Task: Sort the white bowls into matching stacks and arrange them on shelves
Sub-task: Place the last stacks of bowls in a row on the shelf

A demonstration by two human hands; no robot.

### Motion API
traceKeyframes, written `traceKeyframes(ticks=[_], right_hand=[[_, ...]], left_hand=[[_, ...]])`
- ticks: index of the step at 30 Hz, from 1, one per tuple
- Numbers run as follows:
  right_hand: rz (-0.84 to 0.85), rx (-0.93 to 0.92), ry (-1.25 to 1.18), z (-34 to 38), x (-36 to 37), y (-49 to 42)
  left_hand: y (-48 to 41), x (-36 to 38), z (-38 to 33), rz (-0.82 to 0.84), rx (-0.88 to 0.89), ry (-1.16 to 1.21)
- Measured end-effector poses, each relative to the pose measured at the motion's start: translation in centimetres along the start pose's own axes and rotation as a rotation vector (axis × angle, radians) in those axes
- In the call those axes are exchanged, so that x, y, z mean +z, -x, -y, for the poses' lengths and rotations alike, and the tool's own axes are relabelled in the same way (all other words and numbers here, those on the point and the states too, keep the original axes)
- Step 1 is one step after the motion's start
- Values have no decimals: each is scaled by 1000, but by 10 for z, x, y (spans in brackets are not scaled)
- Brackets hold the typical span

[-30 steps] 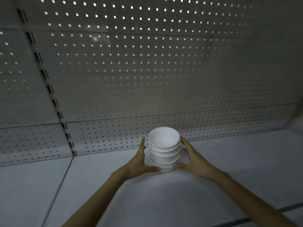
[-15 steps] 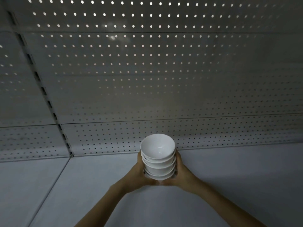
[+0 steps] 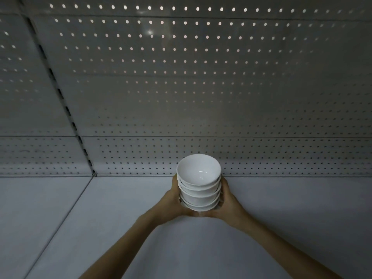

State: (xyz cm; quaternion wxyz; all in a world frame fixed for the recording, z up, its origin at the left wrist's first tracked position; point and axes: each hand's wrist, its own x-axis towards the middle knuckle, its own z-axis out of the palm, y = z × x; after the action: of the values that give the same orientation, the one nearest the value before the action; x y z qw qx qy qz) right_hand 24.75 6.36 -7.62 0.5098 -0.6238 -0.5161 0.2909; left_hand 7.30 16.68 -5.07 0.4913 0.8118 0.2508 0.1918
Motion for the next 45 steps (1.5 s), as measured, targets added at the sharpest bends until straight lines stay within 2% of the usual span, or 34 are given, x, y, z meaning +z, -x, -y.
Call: traceKeyframes(ticks=[3,7,11,23,33,45], right_hand=[[95,7,-44,7,0,1],[48,0,-93,14,7,1],[126,-24,-81,41,4,-1],[224,-218,-64,136,42,-4],[305,-233,-74,172,141,14],[371,-220,-173,227,311,55]], left_hand=[[5,1,-2,-24,-5,7],[16,-5,-8,-65,-5,9],[28,-21,-28,-122,19,27],[97,-82,-75,-339,94,75],[183,-143,-49,-412,62,42],[326,-250,-4,-437,20,-35]])
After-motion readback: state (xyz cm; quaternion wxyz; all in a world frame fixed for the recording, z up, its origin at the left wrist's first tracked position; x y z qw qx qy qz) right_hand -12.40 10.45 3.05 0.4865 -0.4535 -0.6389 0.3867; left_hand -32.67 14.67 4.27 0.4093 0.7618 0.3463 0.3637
